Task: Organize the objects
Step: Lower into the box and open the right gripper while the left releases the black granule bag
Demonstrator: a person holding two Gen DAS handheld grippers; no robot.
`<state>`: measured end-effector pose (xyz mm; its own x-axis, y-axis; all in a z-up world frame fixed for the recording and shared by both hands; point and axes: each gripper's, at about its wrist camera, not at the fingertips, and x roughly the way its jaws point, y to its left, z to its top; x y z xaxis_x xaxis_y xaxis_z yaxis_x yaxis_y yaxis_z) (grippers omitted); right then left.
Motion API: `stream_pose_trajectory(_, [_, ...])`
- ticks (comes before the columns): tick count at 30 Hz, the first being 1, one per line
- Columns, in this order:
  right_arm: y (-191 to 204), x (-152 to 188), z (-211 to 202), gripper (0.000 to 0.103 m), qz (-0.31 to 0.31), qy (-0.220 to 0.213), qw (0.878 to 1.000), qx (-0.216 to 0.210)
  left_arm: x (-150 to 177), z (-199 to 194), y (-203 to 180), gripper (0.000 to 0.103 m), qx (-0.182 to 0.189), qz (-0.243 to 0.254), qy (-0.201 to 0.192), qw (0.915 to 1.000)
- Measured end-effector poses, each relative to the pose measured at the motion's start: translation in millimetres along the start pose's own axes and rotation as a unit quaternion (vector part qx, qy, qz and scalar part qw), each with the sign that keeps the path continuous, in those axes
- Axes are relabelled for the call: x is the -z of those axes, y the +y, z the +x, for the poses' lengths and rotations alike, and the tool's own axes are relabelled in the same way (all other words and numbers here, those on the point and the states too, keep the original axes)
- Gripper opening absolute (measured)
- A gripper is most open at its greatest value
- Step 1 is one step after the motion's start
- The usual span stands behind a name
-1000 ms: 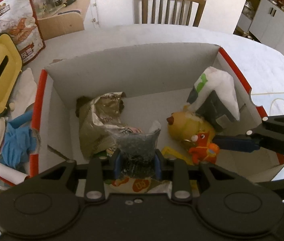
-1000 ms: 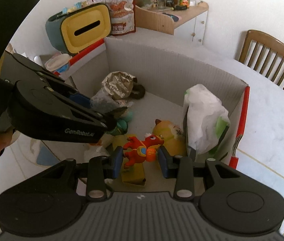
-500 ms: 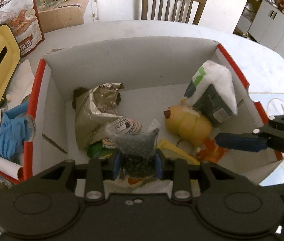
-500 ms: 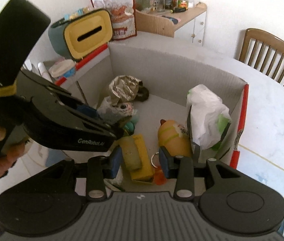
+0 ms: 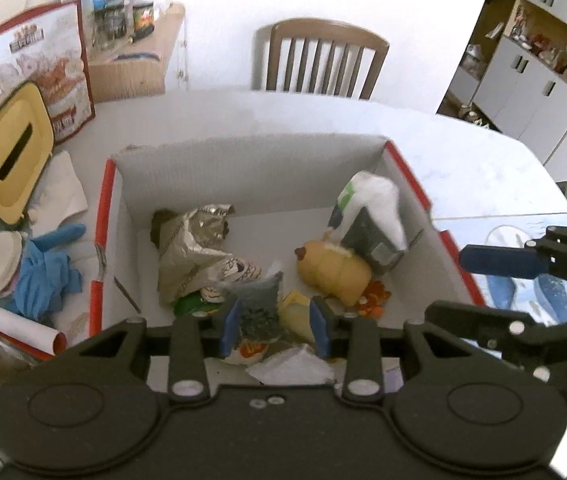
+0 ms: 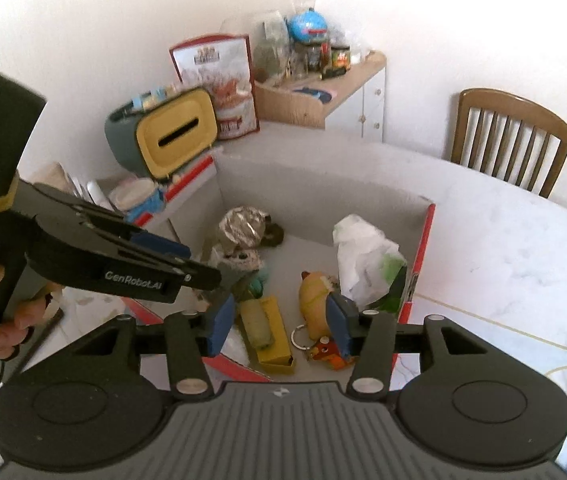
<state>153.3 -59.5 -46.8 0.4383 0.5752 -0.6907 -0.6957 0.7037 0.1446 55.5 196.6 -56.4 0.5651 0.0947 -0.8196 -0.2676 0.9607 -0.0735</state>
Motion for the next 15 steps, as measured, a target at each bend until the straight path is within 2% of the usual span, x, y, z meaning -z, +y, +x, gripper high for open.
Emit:
stream_pose_trajectory(10, [2.6, -0.4, -44.7, 0.054, 0.004, -0.047, 0.999, -0.006, 8.2, -38.3, -9.6, 0.047, 0.011, 0.006, -0.043, 0.999])
stream_pose_trajectory(15, [4.4, 4.6, -64.9, 0.063, -0.001, -0.071, 0.997, -0.003, 13.2, -57.6, -14.9, 0.063, 0.003, 0.019, -0.072, 0.9972])
